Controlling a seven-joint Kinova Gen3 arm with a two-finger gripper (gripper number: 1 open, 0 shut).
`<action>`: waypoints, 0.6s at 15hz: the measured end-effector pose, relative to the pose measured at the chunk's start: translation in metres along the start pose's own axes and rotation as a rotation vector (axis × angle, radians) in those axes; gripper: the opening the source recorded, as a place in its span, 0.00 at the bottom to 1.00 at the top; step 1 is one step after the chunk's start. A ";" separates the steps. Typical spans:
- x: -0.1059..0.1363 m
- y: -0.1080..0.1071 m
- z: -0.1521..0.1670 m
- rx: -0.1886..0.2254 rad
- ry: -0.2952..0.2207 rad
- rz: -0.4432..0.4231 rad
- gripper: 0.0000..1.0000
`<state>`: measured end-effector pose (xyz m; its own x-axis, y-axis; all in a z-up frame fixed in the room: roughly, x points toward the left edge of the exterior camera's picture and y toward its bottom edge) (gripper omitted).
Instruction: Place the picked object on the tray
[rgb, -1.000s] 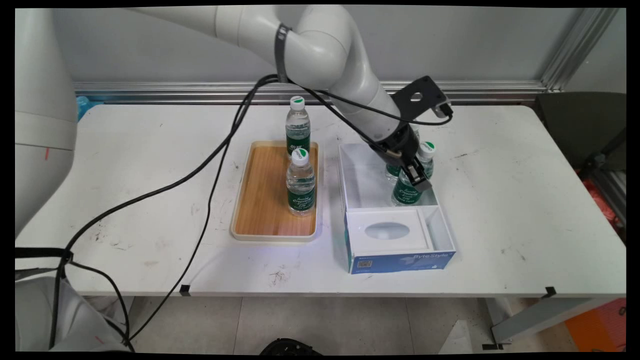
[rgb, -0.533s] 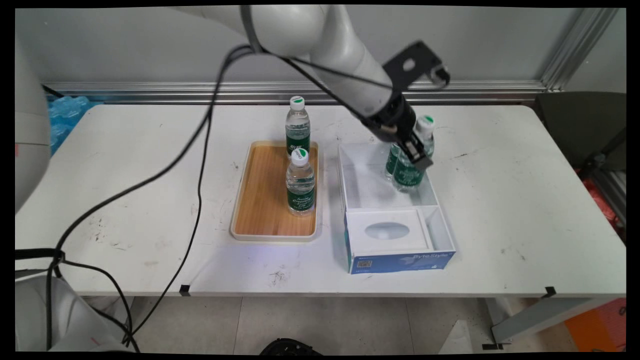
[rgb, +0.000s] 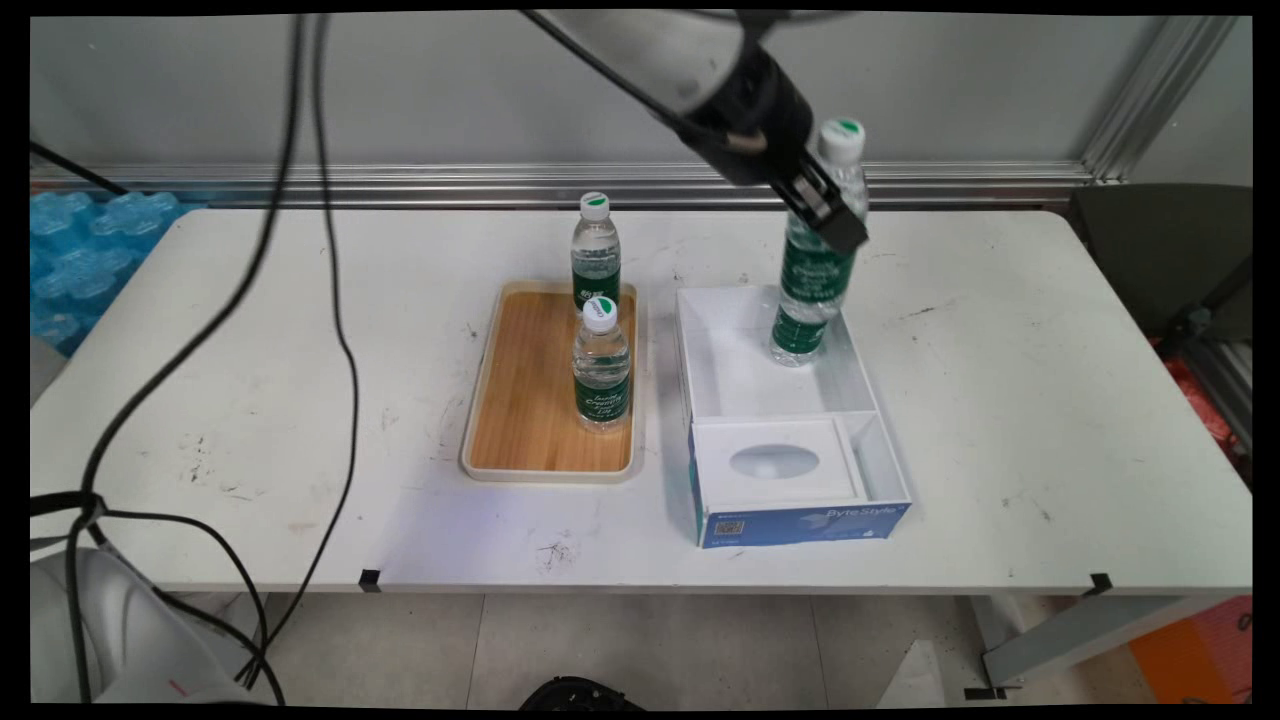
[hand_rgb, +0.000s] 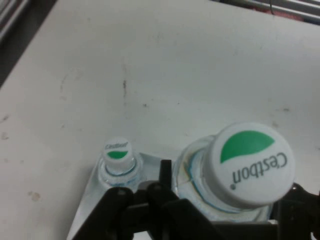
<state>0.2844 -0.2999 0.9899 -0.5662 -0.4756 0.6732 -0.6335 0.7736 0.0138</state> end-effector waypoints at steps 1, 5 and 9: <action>-0.001 -0.001 -0.014 0.002 0.001 -0.004 0.00; -0.017 -0.009 -0.064 0.010 -0.007 -0.017 0.00; -0.046 -0.028 -0.108 0.025 -0.017 -0.026 0.00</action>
<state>0.3850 -0.2540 1.0387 -0.5582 -0.5029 0.6600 -0.6609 0.7503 0.0127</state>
